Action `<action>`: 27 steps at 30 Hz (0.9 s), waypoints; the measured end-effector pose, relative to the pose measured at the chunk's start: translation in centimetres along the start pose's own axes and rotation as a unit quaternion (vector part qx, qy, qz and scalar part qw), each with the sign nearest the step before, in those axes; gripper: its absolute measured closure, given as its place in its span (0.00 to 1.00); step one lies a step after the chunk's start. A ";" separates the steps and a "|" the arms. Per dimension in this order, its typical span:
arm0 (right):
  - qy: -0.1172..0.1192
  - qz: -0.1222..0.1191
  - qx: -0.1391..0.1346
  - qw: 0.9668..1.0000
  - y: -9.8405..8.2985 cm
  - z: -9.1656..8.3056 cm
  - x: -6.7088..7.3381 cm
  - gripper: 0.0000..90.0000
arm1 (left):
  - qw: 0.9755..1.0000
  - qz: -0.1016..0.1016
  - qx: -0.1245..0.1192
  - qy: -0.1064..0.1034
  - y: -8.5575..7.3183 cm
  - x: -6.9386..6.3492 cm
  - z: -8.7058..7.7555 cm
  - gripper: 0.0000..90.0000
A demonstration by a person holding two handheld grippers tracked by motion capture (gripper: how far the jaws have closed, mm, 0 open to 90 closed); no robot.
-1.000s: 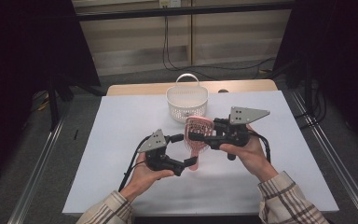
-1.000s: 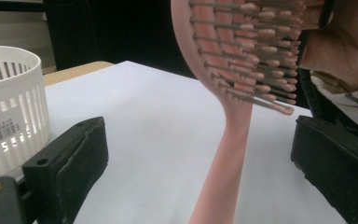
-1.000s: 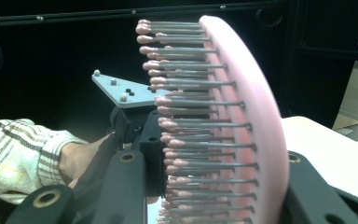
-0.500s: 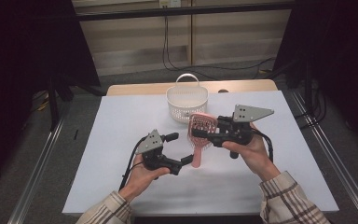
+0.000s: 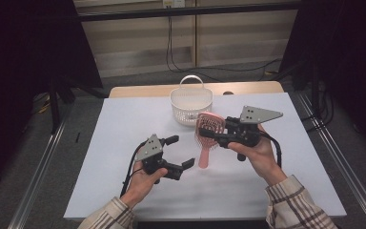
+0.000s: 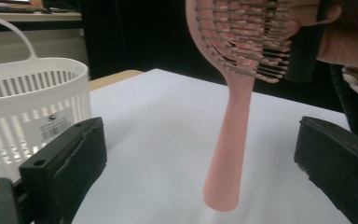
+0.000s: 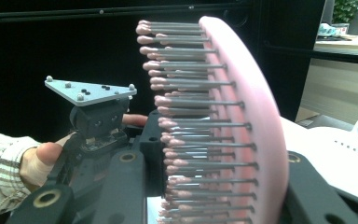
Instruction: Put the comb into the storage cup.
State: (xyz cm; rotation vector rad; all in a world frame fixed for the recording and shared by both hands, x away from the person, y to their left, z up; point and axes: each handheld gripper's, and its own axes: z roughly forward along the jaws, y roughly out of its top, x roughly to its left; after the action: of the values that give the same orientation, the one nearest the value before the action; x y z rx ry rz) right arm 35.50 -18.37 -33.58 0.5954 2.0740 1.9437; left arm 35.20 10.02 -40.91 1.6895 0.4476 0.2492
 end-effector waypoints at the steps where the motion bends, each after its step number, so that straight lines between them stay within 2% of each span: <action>1: -0.001 0.000 0.000 1.000 0.0 0.0 0.0 0.69 | 1.000 0.004 0.000 0.007 0.0 0.1 -0.1 0.02; 4: -0.007 0.002 0.000 1.000 0.0 -0.2 -0.1 0.69 | 1.000 -0.003 -0.003 0.015 -0.1 0.1 -0.5 0.03; 14: -0.022 0.005 -0.011 1.000 0.3 -0.6 -0.2 0.69 | 0.999 0.003 -0.014 0.052 -0.2 0.5 -1.8 0.03; 21: -0.038 0.008 -0.016 0.999 0.4 -0.8 -0.4 0.69 | 0.997 -0.015 -0.021 0.069 -0.7 0.7 -3.1 0.03; 23: -0.041 0.009 -0.016 0.999 0.4 -0.9 -0.5 0.69 | 0.997 -0.030 -0.030 0.065 -0.7 0.9 -3.5 0.03; 26: -0.044 0.016 -0.025 0.999 0.5 -1.0 -0.6 0.69 | 0.996 -0.021 -0.027 0.082 -0.8 1.0 -4.0 0.03; 27: -0.046 0.013 -0.024 0.999 0.5 -1.0 -0.6 0.69 | 0.996 -0.025 -0.028 0.082 -0.8 1.0 -4.1 0.03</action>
State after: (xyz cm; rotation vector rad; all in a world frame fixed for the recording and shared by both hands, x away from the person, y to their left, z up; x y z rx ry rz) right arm 35.68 -19.57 -33.07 0.6916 1.9679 1.9351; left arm 34.30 14.26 -41.11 1.6062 0.5997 0.3626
